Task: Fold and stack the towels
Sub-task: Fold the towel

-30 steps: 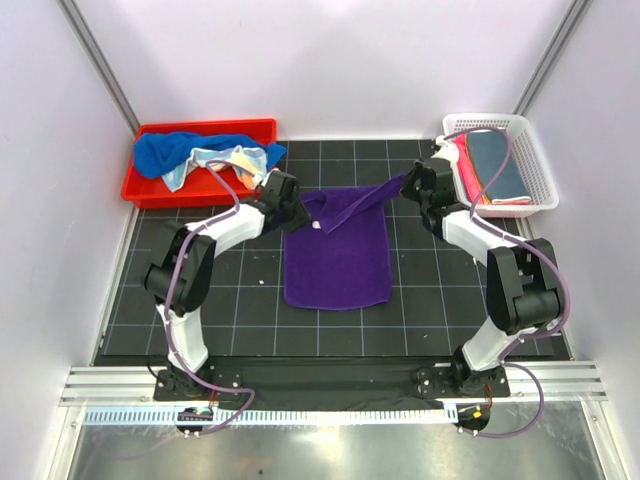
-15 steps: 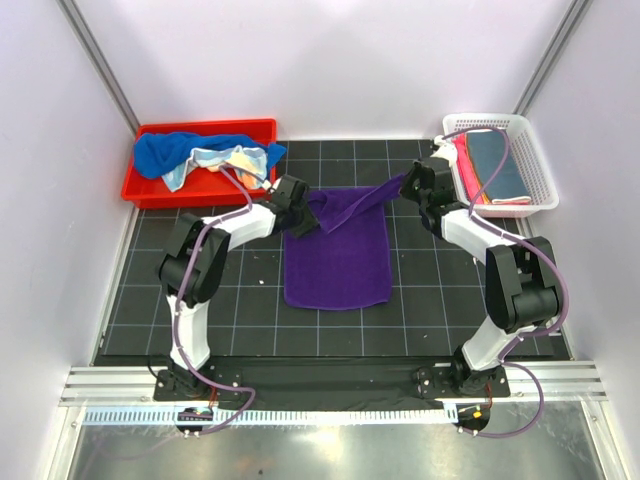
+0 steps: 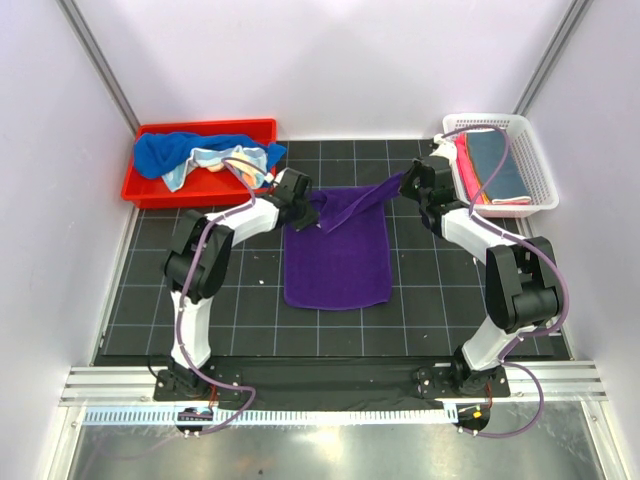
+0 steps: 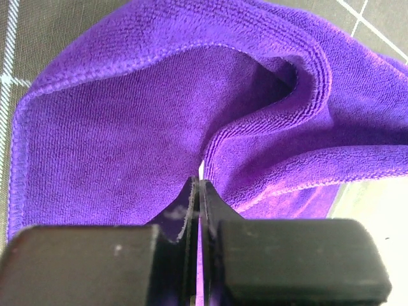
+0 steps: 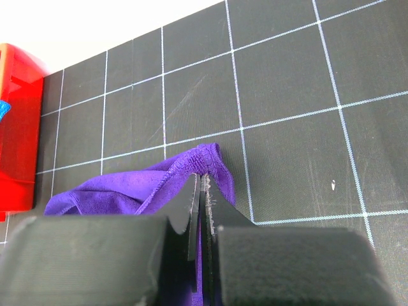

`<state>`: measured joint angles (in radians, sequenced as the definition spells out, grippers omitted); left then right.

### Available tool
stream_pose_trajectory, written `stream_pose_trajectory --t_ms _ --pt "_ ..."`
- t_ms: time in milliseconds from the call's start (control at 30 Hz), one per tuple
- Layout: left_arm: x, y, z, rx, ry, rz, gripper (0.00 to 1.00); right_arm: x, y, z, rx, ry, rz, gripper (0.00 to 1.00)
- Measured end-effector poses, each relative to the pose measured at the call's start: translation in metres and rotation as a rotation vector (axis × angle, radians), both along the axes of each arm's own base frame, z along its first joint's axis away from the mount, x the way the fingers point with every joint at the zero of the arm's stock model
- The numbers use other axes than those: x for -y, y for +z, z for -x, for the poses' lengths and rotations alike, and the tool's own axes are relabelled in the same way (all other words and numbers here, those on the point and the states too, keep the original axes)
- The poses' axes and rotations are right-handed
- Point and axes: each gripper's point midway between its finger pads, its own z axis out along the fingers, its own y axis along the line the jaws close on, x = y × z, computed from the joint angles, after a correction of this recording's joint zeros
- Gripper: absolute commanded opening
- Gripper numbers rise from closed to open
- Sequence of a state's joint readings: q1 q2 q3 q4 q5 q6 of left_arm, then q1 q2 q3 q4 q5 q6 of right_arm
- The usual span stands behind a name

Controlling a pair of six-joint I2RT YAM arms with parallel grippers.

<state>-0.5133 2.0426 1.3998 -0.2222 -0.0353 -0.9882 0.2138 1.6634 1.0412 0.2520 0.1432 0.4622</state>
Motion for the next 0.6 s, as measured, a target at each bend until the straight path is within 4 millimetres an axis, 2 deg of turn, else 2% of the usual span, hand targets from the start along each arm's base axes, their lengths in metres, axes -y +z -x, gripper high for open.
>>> stream_pose_trajectory --t_ms 233,333,433,600 --pt "-0.008 -0.002 0.001 -0.005 -0.008 -0.051 0.00 -0.001 0.001 0.000 0.001 0.009 0.005 0.01" --pt "-0.017 0.004 0.003 -0.004 -0.008 -0.077 0.00 -0.001 0.002 0.000 0.001 0.013 0.008 0.01" --pt "-0.026 0.029 0.003 0.032 -0.002 -0.086 0.00 -0.002 0.004 0.000 0.002 0.018 0.008 0.01" --pt "-0.044 0.093 -0.011 0.146 0.026 -0.065 0.00 -0.004 0.016 0.003 0.019 0.031 -0.001 0.01"
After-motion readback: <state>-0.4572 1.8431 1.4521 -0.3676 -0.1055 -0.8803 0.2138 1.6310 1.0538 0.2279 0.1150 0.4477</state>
